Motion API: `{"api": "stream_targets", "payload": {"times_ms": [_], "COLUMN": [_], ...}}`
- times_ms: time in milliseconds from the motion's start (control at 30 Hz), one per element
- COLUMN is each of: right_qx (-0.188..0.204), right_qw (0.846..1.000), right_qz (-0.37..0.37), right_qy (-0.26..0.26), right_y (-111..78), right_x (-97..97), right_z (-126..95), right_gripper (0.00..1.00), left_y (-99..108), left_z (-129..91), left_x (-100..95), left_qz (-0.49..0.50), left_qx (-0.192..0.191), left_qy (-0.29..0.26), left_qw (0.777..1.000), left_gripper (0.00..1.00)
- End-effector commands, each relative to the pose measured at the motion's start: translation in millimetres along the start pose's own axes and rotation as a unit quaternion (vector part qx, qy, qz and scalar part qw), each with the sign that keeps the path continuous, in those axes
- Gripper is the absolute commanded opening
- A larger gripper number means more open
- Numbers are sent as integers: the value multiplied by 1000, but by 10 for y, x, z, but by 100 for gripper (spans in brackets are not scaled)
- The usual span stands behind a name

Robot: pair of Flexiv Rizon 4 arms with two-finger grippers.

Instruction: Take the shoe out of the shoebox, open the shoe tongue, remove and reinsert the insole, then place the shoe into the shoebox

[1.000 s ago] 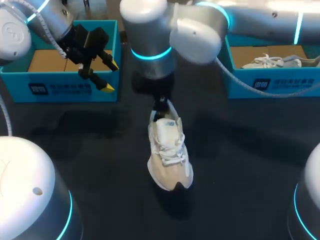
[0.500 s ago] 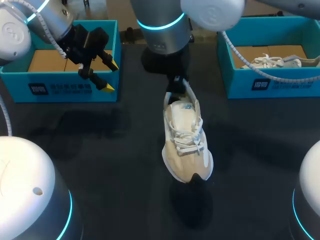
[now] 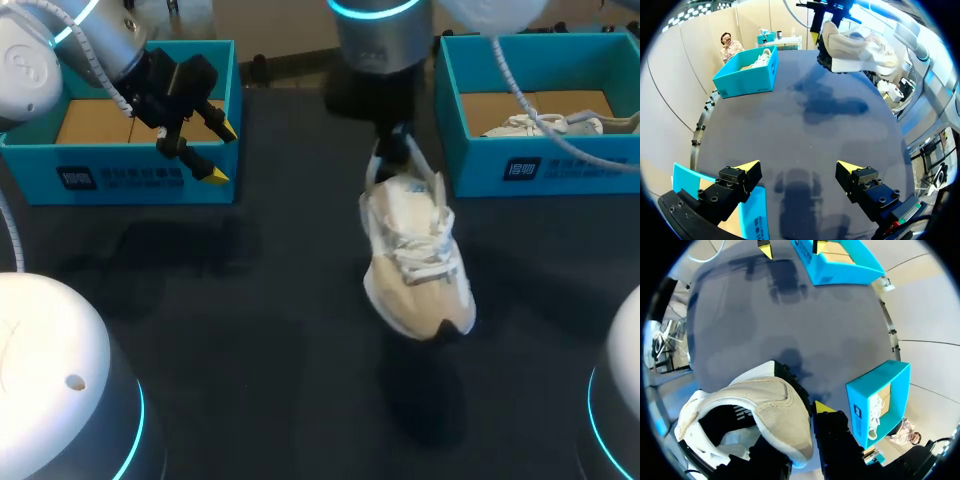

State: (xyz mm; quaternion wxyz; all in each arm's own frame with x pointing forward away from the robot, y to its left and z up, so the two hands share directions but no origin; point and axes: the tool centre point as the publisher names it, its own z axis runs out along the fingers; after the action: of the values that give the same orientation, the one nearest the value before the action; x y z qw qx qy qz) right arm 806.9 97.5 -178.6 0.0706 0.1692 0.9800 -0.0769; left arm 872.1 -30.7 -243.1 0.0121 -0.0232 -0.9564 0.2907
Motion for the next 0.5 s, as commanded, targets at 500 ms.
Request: {"api": "stream_targets", "payload": {"times_ms": [500], "right_qx": [-49], "right_qw": [999], "right_qz": [-4], "right_qy": [22], "right_y": [-268], "right_x": [-238], "right_z": [34], "right_gripper": [0], "left_y": [-2], "left_z": [-4], "left_x": [-3], "left_qz": [0], "left_qx": [-2], "left_qy": [1], "left_qw": [1000], "left_gripper": [100]}}
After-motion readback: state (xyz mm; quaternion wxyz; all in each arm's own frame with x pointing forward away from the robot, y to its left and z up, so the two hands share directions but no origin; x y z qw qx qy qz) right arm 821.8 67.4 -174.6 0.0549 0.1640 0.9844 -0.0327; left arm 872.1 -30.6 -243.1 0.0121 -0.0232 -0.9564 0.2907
